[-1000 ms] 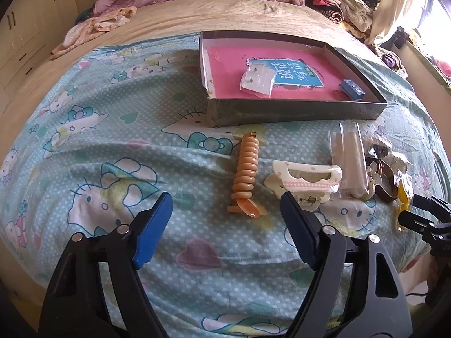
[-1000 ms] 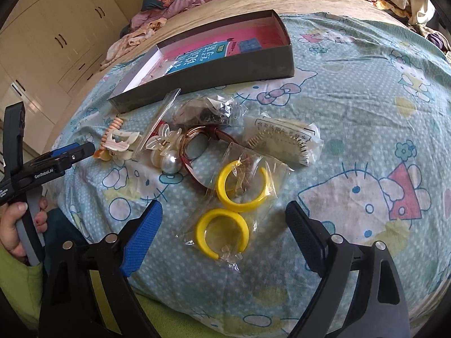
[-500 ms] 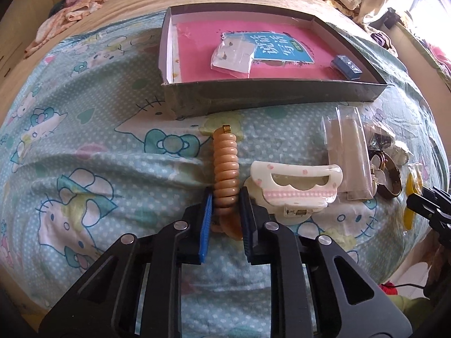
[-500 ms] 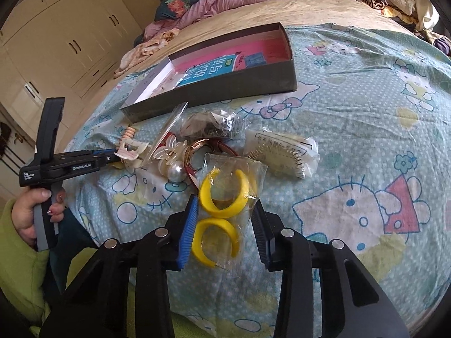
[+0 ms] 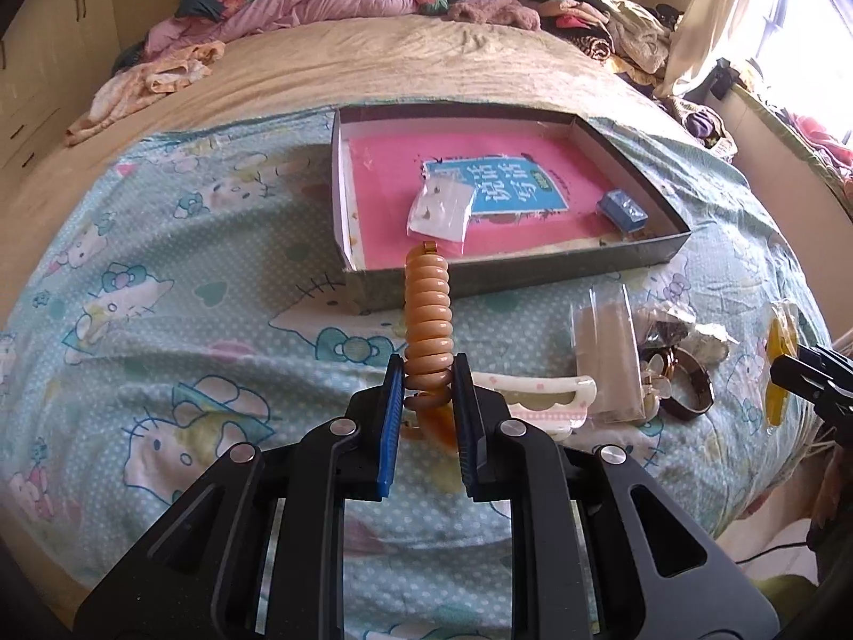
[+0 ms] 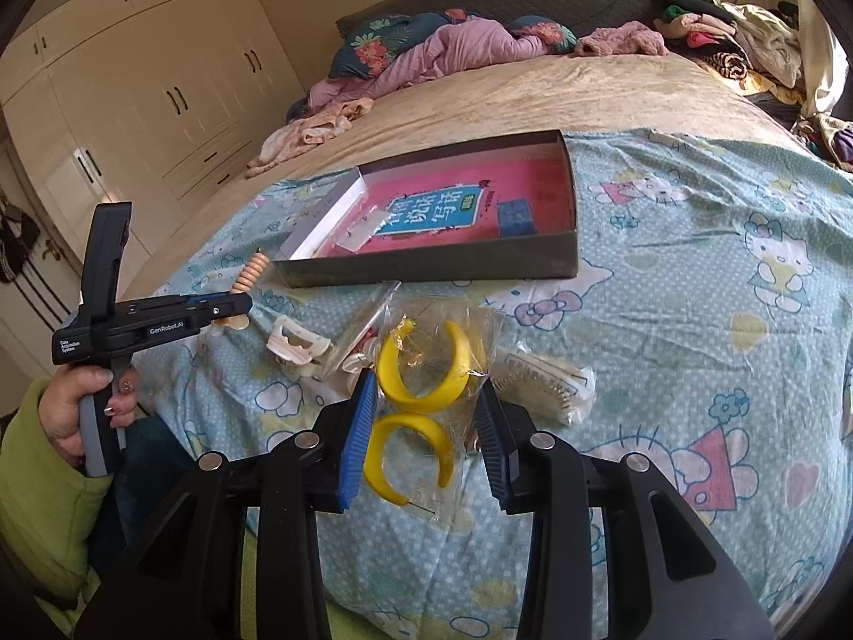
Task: Organize jewelry
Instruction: 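Carry both items over the grey box and open the left tool to drop the hair tie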
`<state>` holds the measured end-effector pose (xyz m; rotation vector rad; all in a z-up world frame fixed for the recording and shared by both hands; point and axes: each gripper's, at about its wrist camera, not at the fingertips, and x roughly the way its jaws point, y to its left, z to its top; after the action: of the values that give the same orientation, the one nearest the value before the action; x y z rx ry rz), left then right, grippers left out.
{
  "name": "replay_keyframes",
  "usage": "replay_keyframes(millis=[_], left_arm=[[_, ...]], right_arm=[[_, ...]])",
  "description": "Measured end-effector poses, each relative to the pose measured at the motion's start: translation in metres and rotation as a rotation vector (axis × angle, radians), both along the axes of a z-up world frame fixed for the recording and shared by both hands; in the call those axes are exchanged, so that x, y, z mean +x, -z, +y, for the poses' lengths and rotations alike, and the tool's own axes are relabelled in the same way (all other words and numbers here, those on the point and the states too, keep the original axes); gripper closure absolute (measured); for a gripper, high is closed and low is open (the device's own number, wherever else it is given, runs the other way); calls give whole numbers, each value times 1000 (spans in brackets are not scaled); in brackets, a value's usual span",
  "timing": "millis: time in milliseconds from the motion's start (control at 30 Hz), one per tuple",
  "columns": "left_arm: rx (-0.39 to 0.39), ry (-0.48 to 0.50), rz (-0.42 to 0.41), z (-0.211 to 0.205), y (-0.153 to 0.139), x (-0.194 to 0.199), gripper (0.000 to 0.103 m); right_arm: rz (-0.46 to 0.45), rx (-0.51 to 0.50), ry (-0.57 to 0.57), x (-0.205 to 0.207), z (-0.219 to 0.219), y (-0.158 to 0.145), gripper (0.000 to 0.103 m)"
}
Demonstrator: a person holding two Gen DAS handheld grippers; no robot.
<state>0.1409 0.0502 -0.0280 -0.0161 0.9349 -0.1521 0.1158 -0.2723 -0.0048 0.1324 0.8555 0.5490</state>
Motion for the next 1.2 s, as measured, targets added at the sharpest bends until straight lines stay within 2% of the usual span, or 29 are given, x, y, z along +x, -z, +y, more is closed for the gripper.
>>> replay_keyframes(millis=[300, 833, 1200], left_arm=[[-42, -33, -59, 12, -27, 9, 92], [-35, -46, -79, 4, -29, 43, 92], [-22, -43, -74, -5, -26, 67, 92]], right_arm=[[-50, 10, -12, 17, 3, -18, 68], [-175, 22, -31, 61, 18, -52, 68], [-198, 6, -35, 94, 29, -59, 68]])
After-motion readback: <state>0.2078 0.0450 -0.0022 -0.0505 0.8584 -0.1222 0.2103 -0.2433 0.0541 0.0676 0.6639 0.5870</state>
